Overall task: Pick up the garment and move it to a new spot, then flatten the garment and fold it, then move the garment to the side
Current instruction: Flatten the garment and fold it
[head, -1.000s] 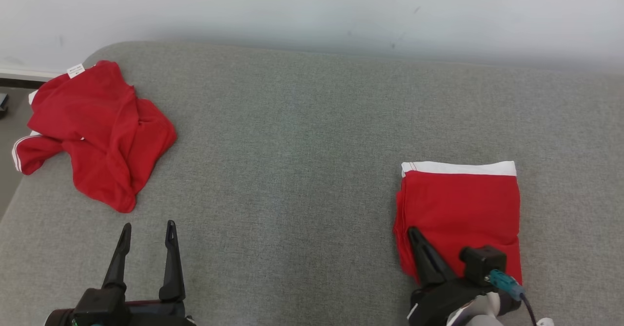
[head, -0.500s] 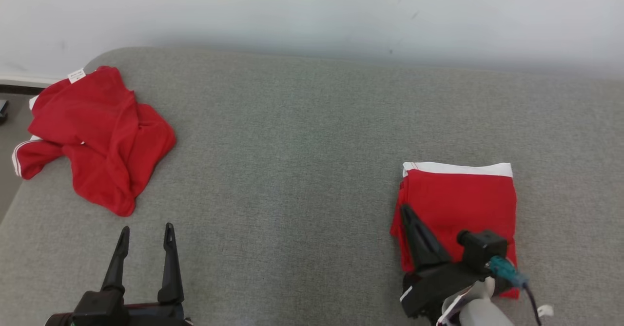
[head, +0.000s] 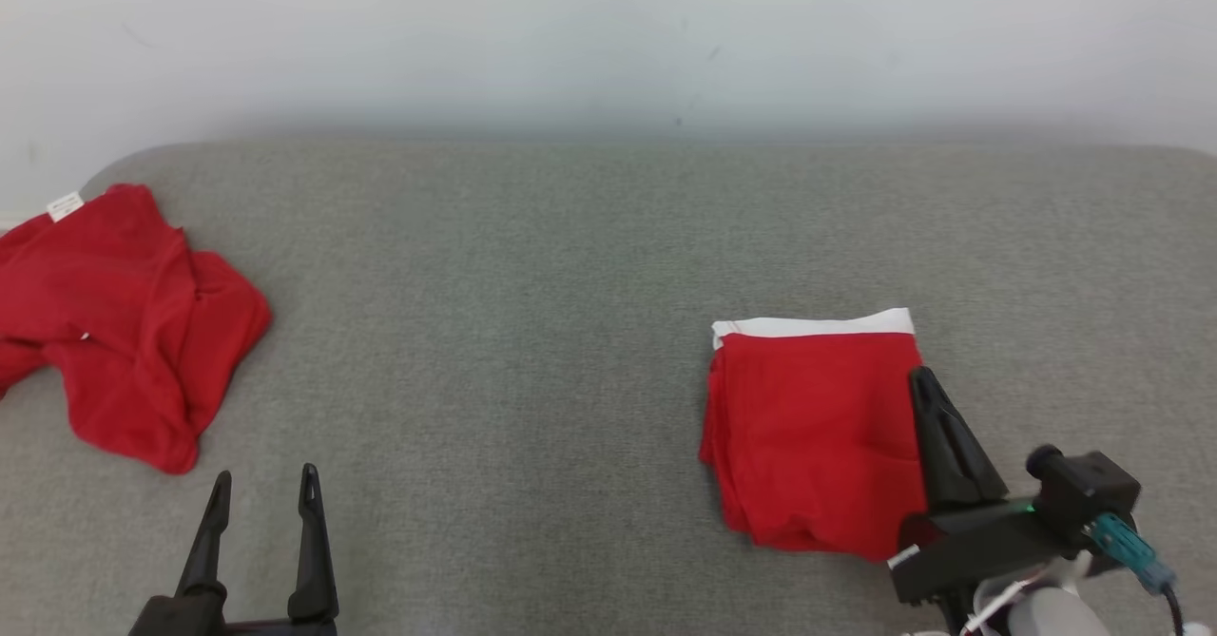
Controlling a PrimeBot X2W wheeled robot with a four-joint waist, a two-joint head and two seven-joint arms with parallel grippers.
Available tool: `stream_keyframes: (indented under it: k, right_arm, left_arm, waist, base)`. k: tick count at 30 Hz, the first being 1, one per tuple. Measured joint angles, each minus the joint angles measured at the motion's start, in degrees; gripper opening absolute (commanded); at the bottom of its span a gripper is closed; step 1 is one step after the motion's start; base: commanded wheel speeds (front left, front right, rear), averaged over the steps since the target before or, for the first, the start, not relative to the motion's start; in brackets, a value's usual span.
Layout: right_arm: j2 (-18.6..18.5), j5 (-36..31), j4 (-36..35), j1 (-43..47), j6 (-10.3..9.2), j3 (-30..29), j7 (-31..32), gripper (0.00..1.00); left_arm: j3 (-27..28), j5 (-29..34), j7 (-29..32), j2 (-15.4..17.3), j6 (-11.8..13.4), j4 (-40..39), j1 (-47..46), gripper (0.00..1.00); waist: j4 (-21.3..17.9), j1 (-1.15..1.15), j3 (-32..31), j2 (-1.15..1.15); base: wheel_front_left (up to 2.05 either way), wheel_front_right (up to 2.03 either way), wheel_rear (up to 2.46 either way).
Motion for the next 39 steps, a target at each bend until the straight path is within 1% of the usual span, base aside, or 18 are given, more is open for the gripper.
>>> stream_keyframes:
  k: [7, 8, 11, 19, 27, 39]
  right_arm:
    - [-1.5, -0.8, -3.2, 5.4, 0.0, -3.5, 0.0, 0.0]
    - [-1.5, -1.0, -4.3, 7.1, 0.01, -4.4, 0.0, 1.0]
    - [-1.2, -1.0, -6.0, 9.4, 0.0, -6.0, 0.0, 1.0]
    - [0.5, -2.9, -8.2, 13.5, 0.0, -6.1, 0.0, 1.0]
    - [1.2, -3.4, -8.7, 15.3, 0.0, -6.3, 0.0, 1.0]
    - [1.6, -4.5, -8.6, 15.7, 0.0, -6.0, 0.0, 1.0]
  left_arm:
    - [0.7, 0.4, 0.0, 0.0, -0.4, 0.1, 1.3, 1.0]
    - [0.8, 0.5, 0.0, 0.0, -0.4, 0.1, 1.6, 1.0]
    - [1.2, 0.5, 0.0, 0.0, -0.4, 0.0, 2.2, 1.0]
    - [1.7, 0.6, 0.0, 0.0, -0.6, -0.6, 4.0, 1.0]
    - [1.9, 1.6, 0.0, 0.0, -0.6, -1.3, 4.3, 1.0]
    - [1.8, 2.2, 0.0, 0.4, -1.0, -1.8, 5.3, 1.0]
  waist:
    - [-2.6, 0.0, -1.6, 0.0]
    - [-3.1, 0.0, -2.1, 0.0]
    - [-3.8, 0.0, -2.9, 0.0]
    - [-5.0, -0.01, -4.2, -0.01]
    - [-4.0, -0.01, -4.3, 0.0]
    - [-2.9, 0.0, -4.7, 0.0]
  base:
    - [0.0, 0.0, 0.0]
    - [0.0, 0.0, 0.0]
    - [0.0, 0.0, 0.0]
    - [0.0, 0.0, 0.0]
    - [0.0, 0.0, 0.0]
    - [0.0, 0.0, 0.0]
